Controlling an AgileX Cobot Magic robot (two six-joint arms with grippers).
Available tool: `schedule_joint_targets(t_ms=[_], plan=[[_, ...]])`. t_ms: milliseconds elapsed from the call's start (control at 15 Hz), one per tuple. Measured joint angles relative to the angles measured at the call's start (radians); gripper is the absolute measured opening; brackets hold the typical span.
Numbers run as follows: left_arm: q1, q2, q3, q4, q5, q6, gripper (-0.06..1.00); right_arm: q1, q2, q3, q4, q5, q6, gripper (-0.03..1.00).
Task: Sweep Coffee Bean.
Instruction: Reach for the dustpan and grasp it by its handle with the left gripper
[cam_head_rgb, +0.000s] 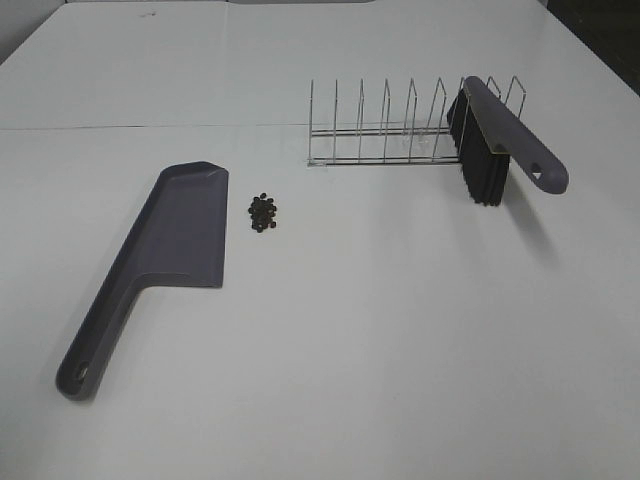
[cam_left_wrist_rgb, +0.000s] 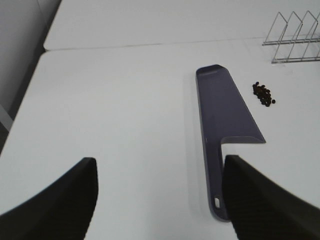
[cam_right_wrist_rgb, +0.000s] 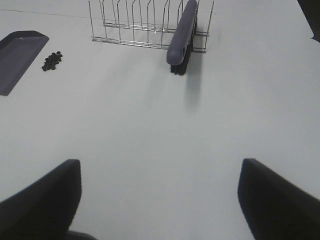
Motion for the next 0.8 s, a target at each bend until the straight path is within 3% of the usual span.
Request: schedule_joint_targets(t_ms=[467, 800], plan=[[0.000, 0.692, -0.265, -0.172, -0.024, 0.032, 0.65, 0.000, 0.000, 0.000, 0.000, 0.000, 0.000, 0.73], [-0.035, 1.039, -0.400, -0.206, -0.012, 0.041, 0.67, 0.000, 0.000, 0.000, 0.000, 0.000, 0.000, 0.73]])
